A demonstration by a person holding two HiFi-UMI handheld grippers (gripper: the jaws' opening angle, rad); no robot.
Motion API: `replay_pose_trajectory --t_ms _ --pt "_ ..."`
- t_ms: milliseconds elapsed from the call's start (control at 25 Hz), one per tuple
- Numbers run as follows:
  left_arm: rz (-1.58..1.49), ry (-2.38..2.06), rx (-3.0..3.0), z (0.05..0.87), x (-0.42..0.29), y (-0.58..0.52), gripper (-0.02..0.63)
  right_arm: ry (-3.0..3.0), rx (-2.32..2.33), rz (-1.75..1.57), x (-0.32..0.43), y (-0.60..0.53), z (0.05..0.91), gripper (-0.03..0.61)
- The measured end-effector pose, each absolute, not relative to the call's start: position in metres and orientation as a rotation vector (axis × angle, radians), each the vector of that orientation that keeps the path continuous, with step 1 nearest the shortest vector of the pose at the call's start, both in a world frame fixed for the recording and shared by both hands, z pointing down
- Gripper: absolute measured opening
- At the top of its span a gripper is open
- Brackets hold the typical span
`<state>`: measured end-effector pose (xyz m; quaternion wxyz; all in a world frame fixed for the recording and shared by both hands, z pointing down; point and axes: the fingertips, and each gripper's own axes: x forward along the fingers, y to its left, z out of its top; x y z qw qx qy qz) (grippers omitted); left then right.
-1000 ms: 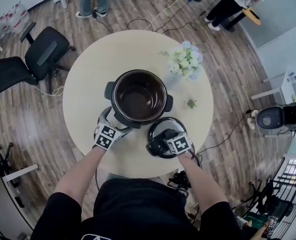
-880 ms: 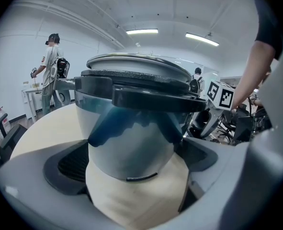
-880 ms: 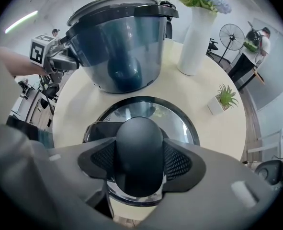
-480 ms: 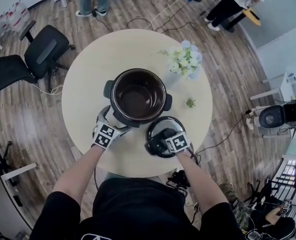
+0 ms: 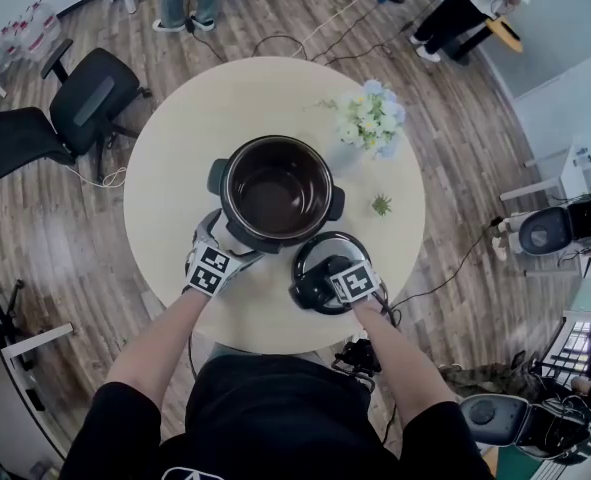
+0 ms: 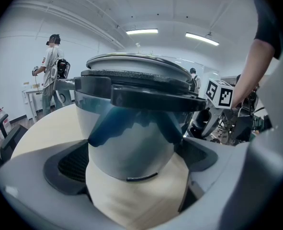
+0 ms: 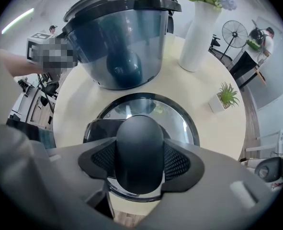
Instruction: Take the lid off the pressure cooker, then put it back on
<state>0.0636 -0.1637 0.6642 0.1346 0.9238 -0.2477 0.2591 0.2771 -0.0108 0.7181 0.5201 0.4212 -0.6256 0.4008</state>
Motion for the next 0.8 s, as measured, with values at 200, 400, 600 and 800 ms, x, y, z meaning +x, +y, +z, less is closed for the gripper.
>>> replay_pose_trajectory --t_ms 200,400,600,800 --pt "0.747 -0.716 2.680 0.665 0.064 -0.163 0.589 -1.511 1.008 0.936 0.278 -0.013 0.717 0.285" --pt "0.756 -0.714 2.676 0.663 0.064 -0.163 0.589 -1.518 1.000 0.951 0.286 -0.016 0.695 0.285" --pt "0.760 -0.713 2.673 0.665 0.064 -0.163 0.589 -1.520 1.006 0.970 0.299 -0.019 0.662 0.285" --pt "0.757 -0.710 2.673 0.664 0.063 -0.163 0.589 -1.514 1.006 0.934 0.315 -0.018 0.617 0.285"
